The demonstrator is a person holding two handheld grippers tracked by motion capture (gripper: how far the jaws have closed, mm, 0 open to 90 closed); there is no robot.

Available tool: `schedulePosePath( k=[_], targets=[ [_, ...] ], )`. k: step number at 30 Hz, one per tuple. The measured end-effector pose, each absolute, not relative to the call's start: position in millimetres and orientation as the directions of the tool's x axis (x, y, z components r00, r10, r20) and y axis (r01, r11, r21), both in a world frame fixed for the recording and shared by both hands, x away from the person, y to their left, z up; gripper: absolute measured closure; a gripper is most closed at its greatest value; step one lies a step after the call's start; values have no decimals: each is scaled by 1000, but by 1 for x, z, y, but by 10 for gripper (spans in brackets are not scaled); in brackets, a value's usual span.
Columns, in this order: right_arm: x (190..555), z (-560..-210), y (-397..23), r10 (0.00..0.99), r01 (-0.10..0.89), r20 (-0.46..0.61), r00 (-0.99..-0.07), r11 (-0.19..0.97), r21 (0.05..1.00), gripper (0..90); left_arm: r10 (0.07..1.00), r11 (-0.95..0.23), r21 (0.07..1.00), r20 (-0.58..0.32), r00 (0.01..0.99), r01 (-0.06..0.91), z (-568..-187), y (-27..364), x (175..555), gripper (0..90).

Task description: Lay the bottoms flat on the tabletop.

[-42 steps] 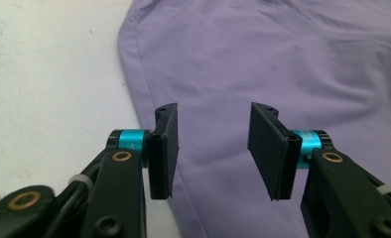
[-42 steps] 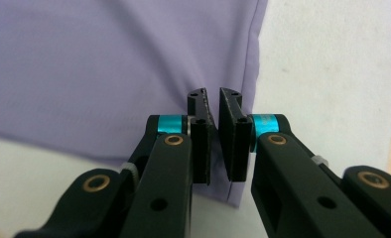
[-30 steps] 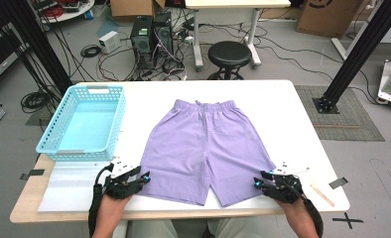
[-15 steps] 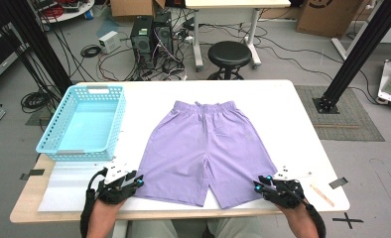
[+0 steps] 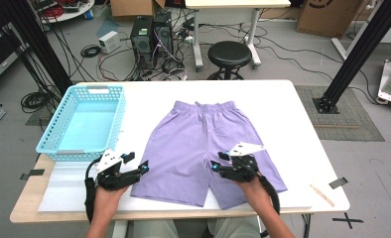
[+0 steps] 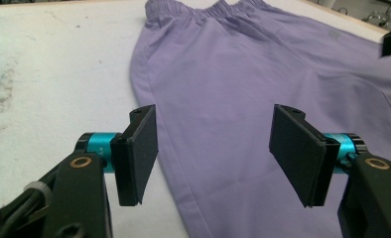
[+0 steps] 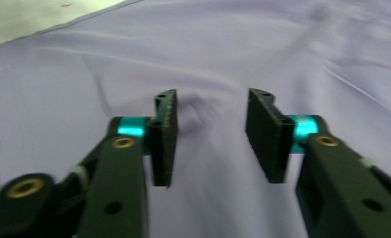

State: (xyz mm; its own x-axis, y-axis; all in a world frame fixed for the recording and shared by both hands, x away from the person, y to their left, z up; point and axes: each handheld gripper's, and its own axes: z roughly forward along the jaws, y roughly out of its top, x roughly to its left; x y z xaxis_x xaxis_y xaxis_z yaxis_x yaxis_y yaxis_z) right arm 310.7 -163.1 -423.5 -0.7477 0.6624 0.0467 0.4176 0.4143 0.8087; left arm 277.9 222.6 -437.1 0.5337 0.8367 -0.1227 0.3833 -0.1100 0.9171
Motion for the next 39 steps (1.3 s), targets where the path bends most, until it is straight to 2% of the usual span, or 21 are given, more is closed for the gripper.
schedulePosePath(
  k=[3, 7, 12, 14, 19, 21, 23, 25, 28, 34, 39],
  targets=[
    [325, -430, -137, 627, 420, 39, -778, 473, 775, 686, 838, -111, 917, -121, 533, 383, -438, 224, 279, 357],
    [326, -443, -120, 577, 392, -42, -816, 604, 694, 729, 835, -114, 916, -120, 536, 384, -438, 226, 281, 358],
    [316, -443, -129, 570, 387, -40, -821, 606, 695, 757, 834, -116, 917, -119, 538, 382, -437, 226, 284, 357],
    [316, -441, -135, 568, 390, -21, -822, 591, 707, 683, 834, -117, 915, -120, 539, 385, -438, 226, 285, 358],
    [318, -426, -169, 634, 405, 25, -773, 464, 788, 543, 838, -110, 918, -120, 532, 380, -436, 226, 287, 358],
    [321, -422, -187, 676, 413, 23, -737, 423, 807, 460, 841, -102, 921, -122, 526, 376, -436, 226, 289, 337],
    [323, -420, -206, 720, 426, 14, -694, 395, 814, 398, 844, -91, 925, -126, 521, 370, -435, 225, 290, 276],
    [323, -419, -222, 767, 435, -2, -642, 366, 822, 305, 837, -97, 930, -118, 534, 356, -435, 223, 291, 270],
    [322, -416, -242, 813, 442, -2, -582, 319, 838, 221, 828, -100, 932, -117, 548, 350, -435, 221, 293, 257],
    [324, -414, -263, 843, 445, -3, -539, 287, 848, 204, 812, -123, 927, -112, 573, 355, -437, 215, 291, 257],
    [324, -415, -268, 838, 447, 5, -545, 286, 848, 201, 804, -133, 921, -115, 583, 365, -438, 213, 291, 257]
  ],
)
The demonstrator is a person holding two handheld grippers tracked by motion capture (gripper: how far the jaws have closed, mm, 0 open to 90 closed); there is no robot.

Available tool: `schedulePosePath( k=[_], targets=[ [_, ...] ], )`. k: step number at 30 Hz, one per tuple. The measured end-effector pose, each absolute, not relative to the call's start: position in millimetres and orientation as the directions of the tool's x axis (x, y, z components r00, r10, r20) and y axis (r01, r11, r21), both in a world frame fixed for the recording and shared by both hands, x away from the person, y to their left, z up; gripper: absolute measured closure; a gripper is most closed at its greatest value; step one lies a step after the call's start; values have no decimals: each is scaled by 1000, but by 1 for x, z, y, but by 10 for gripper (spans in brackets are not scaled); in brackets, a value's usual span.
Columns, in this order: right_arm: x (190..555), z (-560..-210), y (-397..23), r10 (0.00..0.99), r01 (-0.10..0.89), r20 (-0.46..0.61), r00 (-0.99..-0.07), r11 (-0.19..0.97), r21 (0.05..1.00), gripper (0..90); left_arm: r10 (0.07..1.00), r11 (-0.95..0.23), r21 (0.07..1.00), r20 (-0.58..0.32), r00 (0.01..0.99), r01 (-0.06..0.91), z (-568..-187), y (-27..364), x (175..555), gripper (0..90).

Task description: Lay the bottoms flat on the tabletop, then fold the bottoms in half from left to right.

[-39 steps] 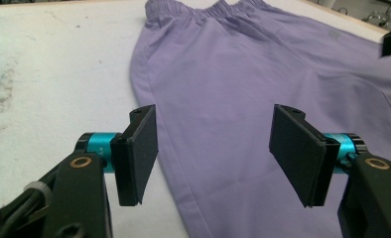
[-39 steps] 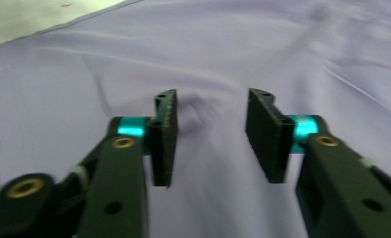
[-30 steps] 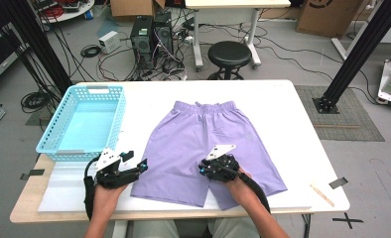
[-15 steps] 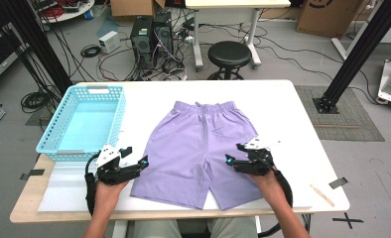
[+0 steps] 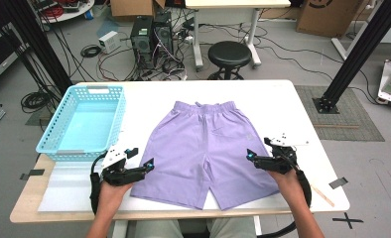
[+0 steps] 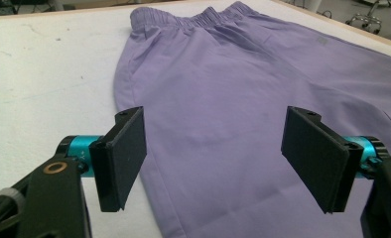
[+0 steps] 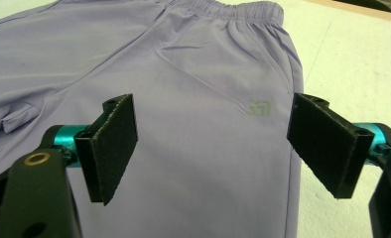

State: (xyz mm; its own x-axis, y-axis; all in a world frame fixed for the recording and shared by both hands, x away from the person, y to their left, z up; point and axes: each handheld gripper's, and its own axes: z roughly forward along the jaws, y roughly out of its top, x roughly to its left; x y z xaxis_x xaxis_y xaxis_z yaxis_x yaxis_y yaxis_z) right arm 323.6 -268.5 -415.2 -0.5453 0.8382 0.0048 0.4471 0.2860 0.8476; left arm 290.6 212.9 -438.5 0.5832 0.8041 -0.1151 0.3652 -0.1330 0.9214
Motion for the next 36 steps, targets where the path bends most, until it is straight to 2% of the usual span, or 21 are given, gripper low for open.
schedulePosePath(
  k=[13, 17, 19, 23, 29, 33, 36],
  targets=[
    [335, -411, -249, 816, 441, 10, -578, 303, 845, 201, 811, -148, 876, -157, 563, 458, -448, 220, 286, 257],
    [345, -408, -239, 799, 440, 13, -601, 318, 840, 209, 822, -154, 850, -172, 542, 504, -449, 222, 282, 343],
    [350, -407, -233, 789, 439, 18, -614, 323, 838, 266, 837, -167, 831, -165, 521, 530, -449, 223, 279, 412],
    [363, -401, -217, 776, 437, 25, -631, 329, 837, 269, 853, -182, 798, -164, 496, 575, -451, 227, 271, 506],
    [377, -394, -189, 751, 433, 14, -661, 366, 824, 274, 856, -213, 788, -134, 499, 578, -452, 227, 264, 569],
    [383, -393, -174, 736, 433, 12, -677, 385, 815, 274, 861, -254, 789, -79, 502, 560, -453, 221, 259, 590],
    [388, -395, -165, 724, 442, 27, -689, 391, 807, 279, 861, -287, 789, -36, 507, 543, -453, 217, 256, 651]
  ],
)
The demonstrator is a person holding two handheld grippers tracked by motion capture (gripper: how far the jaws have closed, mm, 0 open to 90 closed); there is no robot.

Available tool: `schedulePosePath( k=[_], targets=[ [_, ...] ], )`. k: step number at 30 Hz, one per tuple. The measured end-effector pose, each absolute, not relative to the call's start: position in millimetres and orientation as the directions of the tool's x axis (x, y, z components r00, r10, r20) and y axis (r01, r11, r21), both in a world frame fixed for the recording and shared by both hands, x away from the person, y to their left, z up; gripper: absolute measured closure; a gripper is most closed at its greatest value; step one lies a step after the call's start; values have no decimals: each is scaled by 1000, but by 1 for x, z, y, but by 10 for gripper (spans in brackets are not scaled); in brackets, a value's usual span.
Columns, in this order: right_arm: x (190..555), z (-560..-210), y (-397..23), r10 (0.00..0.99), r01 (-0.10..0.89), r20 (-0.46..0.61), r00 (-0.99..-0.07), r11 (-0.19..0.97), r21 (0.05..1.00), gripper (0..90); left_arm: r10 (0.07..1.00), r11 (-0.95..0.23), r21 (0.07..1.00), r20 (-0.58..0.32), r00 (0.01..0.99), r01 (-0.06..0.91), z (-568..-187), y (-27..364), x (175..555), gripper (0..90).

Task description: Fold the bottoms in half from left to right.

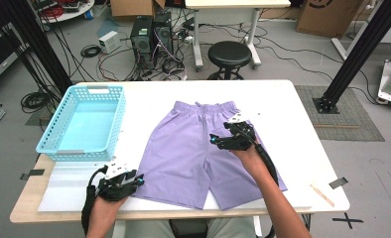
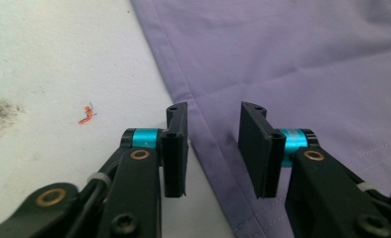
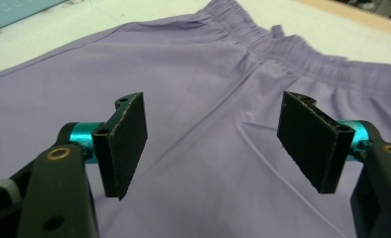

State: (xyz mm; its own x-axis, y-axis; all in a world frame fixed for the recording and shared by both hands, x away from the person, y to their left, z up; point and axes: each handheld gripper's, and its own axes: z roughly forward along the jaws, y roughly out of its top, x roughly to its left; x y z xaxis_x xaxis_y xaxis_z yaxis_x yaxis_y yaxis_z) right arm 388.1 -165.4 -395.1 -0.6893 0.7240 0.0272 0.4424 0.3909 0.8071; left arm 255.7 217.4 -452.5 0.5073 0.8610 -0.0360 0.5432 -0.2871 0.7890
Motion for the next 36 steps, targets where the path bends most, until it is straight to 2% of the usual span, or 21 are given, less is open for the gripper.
schedulePosePath(
  k=[3, 5, 8, 15, 17, 26, 36],
  targets=[
    [396, -399, -156, 720, 457, 33, -693, 404, 792, 283, 857, -308, 790, -13, 516, 531, -452, 215, 255, 727],
    [402, -400, -148, 711, 462, 32, -702, 421, 780, 326, 851, -317, 788, -9, 525, 528, -452, 215, 255, 794],
    [411, -401, -134, 697, 462, 33, -716, 438, 771, 336, 847, -321, 787, -11, 532, 526, -452, 214, 255, 876],
    [441, -402, -89, 669, 471, 60, -741, 454, 757, 368, 833, -290, 787, -74, 549, 545, -452, 220, 255, 885],
    [449, -403, -74, 655, 462, 62, -753, 460, 758, 405, 828, -287, 786, -83, 555, 547, -452, 221, 254, 885],
    [477, -417, -14, 650, 474, 42, -759, 507, 720, 411, 820, -257, 798, -118, 560, 545, -452, 227, 254, 885],
    [493, -435, 18, 666, 519, 71, -742, 505, 690, 430, 817, -247, 800, -131, 561, 546, -454, 228, 254, 885]
  ],
)
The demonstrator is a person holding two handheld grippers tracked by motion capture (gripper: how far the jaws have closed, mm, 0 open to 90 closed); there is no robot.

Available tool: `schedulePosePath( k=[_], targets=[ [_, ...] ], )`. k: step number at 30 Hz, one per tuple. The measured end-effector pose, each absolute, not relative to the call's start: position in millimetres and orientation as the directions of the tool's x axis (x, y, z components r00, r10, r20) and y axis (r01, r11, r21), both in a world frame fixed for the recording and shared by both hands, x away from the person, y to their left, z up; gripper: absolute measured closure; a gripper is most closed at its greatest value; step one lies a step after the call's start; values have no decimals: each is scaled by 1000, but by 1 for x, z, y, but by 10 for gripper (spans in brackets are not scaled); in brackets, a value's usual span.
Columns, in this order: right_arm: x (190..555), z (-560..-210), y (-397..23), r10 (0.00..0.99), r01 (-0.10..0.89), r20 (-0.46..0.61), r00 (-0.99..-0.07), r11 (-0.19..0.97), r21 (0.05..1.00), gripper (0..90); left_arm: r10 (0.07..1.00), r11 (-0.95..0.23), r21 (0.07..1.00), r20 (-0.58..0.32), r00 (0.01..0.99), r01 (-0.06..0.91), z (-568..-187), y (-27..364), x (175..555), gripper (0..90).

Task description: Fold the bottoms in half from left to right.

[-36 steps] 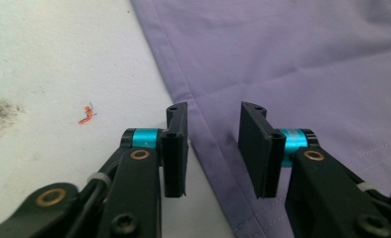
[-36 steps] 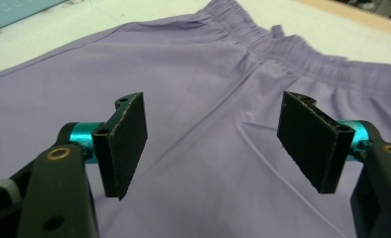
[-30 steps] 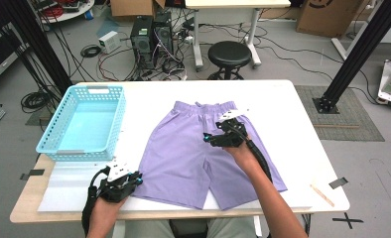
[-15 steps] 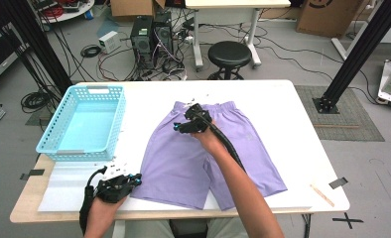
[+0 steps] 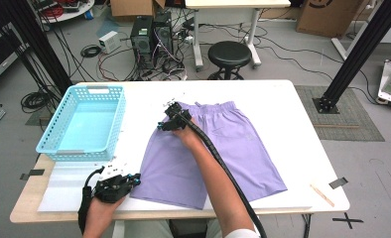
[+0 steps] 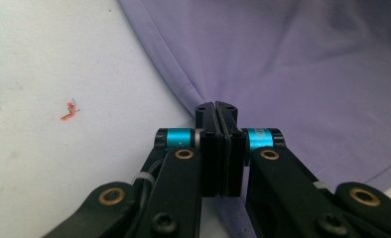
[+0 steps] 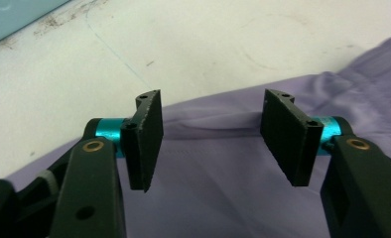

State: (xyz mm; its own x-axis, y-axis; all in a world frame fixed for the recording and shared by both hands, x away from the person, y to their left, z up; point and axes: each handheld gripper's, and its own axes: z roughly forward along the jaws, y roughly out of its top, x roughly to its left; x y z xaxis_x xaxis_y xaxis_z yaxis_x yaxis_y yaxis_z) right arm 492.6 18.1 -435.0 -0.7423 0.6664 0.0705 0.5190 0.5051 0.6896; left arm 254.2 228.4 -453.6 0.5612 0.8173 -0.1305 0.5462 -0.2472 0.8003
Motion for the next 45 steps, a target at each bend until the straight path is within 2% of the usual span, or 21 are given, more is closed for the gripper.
schedulePosePath(
  k=[2, 6, 8, 10, 12, 13, 15, 18, 25, 38, 40, 45],
  targets=[
    [493, -437, 24, 662, 519, 62, -747, 522, 677, 444, 819, -241, 802, -134, 558, 546, -454, 228, 254, 885],
    [490, -441, 37, 651, 495, 5, -759, 571, 655, 530, 817, -244, 800, -134, 560, 547, -454, 227, 254, 885],
    [489, -441, 38, 641, 479, -7, -768, 580, 659, 654, 816, -244, 800, -137, 562, 548, -454, 227, 254, 885],
    [487, -440, 40, 634, 470, -16, -773, 590, 657, 724, 817, -240, 802, -139, 560, 547, -454, 226, 253, 885],
    [485, -440, 41, 616, 449, -32, -787, 608, 655, 881, 813, -237, 804, -142, 564, 545, -454, 226, 253, 885],
    [483, -440, 43, 613, 439, -49, -789, 618, 652, 896, 812, -234, 806, -146, 565, 543, -453, 226, 254, 885],
    [482, -439, 44, 609, 428, -70, -790, 630, 648, 900, 804, -216, 812, -167, 571, 542, -451, 225, 254, 885],
    [484, -437, 38, 623, 466, -11, -782, 597, 652, 900, 785, -181, 829, -203, 586, 529, -446, 221, 254, 885],
    [483, -415, 10, 626, 461, 19, -780, 553, 694, 900, 721, -154, 855, -245, 648, 495, -432, 200, 259, 885],
    [480, -390, -56, 676, 480, 54, -735, 462, 746, 900, 591, -170, 888, -256, 765, 428, -401, 131, 279, 885],
    [479, -386, -67, 687, 482, 63, -723, 438, 759, 900, 562, -150, 892, -279, 779, 427, -396, 121, 283, 885],
    [476, -378, -100, 714, 490, 70, -697, 402, 774, 900, 525, -182, 890, -272, 806, 419, -393, 90, 293, 885]
  ],
)
